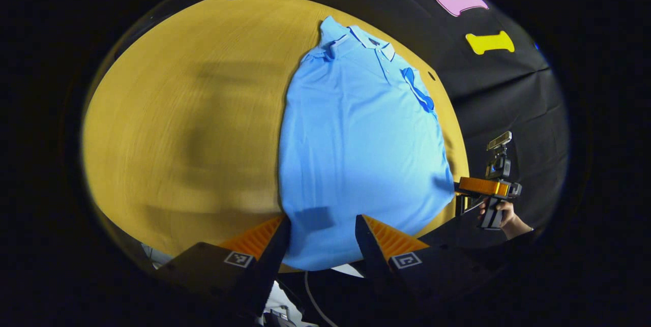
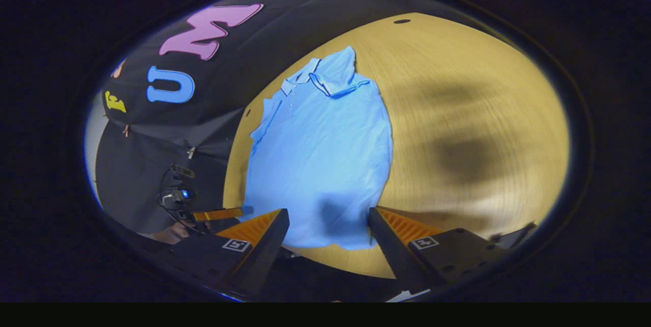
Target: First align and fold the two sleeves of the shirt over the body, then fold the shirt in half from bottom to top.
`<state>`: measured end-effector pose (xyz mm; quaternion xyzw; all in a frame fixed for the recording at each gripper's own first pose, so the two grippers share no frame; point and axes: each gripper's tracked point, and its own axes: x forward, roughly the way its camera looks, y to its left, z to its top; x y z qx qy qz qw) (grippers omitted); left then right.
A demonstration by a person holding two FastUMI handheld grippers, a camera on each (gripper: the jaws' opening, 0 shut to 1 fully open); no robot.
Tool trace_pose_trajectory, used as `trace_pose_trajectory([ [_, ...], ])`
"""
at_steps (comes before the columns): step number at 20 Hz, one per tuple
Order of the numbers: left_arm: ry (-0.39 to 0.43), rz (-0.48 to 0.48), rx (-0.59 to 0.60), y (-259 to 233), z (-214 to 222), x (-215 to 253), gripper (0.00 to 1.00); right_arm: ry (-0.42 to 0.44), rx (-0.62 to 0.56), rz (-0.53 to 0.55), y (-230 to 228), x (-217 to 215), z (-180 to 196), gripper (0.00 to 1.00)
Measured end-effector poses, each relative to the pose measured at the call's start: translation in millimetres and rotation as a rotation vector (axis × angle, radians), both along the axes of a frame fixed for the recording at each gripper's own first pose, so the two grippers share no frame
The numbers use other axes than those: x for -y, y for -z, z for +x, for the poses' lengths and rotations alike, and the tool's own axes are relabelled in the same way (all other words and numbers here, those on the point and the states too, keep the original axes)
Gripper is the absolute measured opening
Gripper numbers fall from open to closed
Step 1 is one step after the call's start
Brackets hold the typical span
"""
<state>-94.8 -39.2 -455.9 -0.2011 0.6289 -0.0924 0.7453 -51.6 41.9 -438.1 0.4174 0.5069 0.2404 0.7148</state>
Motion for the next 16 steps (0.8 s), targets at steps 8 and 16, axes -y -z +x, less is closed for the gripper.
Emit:
trace_pose_trajectory([
  [8,0.019,0.01,-0.019,8,-3,11,0.73,-0.035,-0.105,-0.003,21,-13,-14,0.51],
  [16,-0.021,0.013,-0.05,14,-4,13,0.07,0.001,-0.128,-0.001,27,-14,-14,0.17],
])
